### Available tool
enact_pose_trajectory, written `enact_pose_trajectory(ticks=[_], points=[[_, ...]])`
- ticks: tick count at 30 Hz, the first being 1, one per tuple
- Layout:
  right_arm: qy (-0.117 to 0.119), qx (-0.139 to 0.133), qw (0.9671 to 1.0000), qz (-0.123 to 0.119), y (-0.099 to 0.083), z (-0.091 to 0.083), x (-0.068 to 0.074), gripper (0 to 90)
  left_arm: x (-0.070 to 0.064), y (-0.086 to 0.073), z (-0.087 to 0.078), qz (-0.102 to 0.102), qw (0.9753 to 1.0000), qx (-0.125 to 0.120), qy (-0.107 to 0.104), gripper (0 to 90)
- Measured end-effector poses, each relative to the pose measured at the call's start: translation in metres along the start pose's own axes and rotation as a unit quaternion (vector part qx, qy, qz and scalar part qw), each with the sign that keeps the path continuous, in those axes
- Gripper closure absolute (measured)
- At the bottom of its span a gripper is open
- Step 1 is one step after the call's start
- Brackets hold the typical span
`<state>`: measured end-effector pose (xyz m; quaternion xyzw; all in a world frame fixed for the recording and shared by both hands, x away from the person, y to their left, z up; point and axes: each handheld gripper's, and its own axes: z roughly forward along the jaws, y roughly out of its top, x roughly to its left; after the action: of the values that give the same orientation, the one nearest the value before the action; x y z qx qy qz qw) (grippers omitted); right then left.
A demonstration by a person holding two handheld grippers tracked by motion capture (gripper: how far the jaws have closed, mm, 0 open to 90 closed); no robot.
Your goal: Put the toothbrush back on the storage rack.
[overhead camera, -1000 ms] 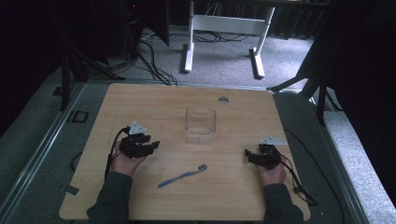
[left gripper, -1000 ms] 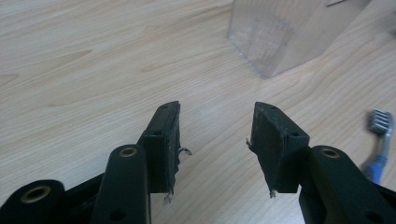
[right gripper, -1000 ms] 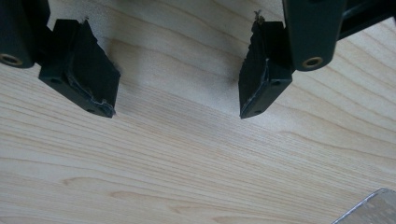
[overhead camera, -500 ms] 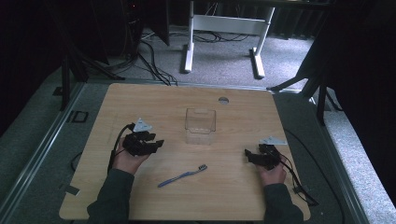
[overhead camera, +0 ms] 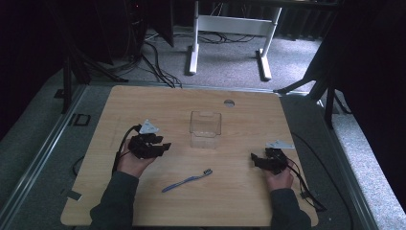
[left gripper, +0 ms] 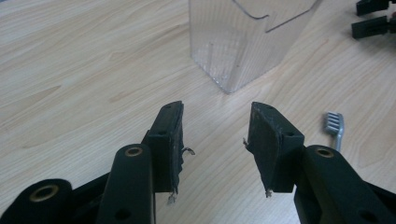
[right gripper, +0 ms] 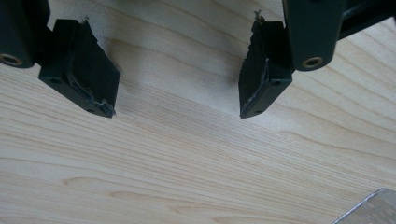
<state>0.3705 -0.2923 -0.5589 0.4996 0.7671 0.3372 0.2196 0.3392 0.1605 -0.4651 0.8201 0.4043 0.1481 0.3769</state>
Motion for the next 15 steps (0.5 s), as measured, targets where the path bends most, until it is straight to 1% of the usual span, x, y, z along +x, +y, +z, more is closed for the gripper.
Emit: enact_pose_trajectory(ticks=[2, 3, 12, 15], points=[[0.0, 0.0, 1.0, 0.0, 0.0, 0.0, 0.0, 28.5, -0.002, 0.001, 0.0003, 0.004, 1.0, 0.002, -0.003, 56.9], [0.0, 0.0, 1.0, 0.0, 0.0, 0.0, 0.0, 28.5, -0.0029, 0.0019, 0.0005, 0.01, 0.9999, 0.006, -0.005, 57.3], [0.0, 0.0, 1.0, 0.0, 0.0, 0.0, 0.0, 28.5, -0.008, 0.0063, 0.0, 0.019, 0.9997, 0.009, -0.012, 57.4], [0.0, 0.0, 1.0, 0.0, 0.0, 0.0, 0.0001, 28.5, -0.0099, 0.0077, 0.0004, 0.025, 0.9994, 0.015, -0.016, 57.3]])
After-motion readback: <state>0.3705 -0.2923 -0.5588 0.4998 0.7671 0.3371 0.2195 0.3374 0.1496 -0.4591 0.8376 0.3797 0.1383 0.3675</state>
